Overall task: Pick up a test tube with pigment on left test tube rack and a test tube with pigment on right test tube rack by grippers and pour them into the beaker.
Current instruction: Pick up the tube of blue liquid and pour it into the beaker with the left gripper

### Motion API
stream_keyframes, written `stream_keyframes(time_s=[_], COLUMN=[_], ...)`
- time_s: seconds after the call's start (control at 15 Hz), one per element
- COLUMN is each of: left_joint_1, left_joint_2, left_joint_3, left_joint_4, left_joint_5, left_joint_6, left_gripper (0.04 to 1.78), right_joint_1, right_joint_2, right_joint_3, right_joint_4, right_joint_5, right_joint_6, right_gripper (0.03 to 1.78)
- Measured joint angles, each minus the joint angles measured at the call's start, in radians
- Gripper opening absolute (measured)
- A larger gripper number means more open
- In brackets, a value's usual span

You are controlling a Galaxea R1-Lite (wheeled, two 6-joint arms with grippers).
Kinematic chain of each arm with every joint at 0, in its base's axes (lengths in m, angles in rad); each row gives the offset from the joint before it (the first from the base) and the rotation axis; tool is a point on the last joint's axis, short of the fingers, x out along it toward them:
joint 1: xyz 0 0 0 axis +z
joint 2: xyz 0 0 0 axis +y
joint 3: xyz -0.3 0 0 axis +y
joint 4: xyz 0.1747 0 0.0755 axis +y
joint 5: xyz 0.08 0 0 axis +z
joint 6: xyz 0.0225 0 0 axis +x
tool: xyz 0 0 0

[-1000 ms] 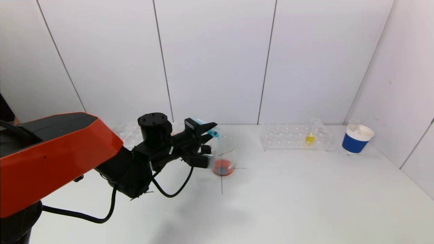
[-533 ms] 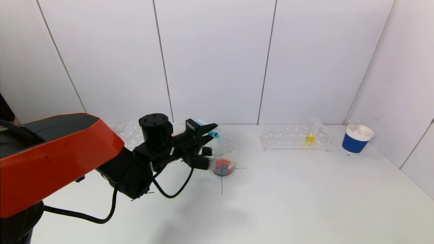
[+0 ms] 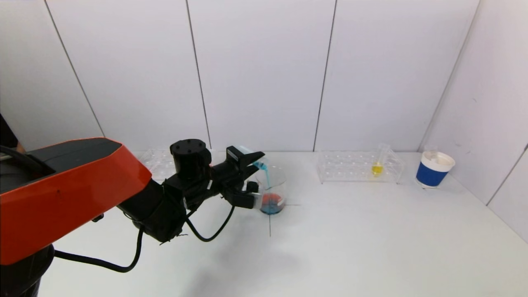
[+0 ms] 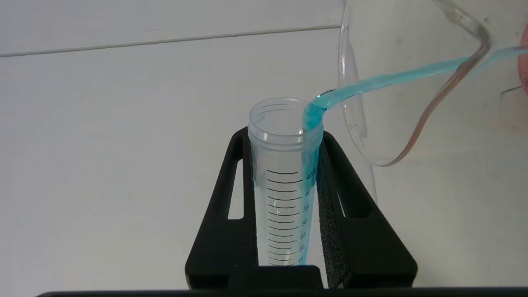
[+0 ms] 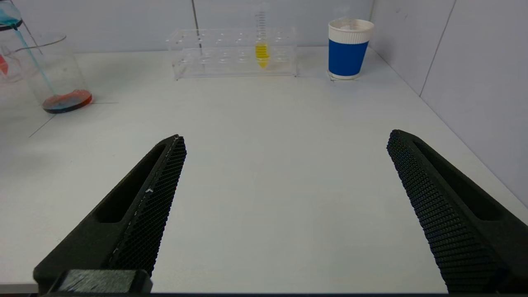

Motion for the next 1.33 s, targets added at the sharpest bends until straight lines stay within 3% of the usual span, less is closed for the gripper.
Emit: stream_keyframes(time_s=[1.33], left_joint_1=[-0.028], left_joint_2=[-0.039], left_joint_3=[-0.037], left_joint_4=[0.090], left_joint_5=[0.052], left_joint_6=[0.138], left_gripper=[0.44], right_joint_1=[0.000], right_joint_2=[0.000], right_joint_3=[0.000], right_joint_4=[0.000], right_joint_5=[0.000], right_joint_6=[0.000], right_gripper=[1.77])
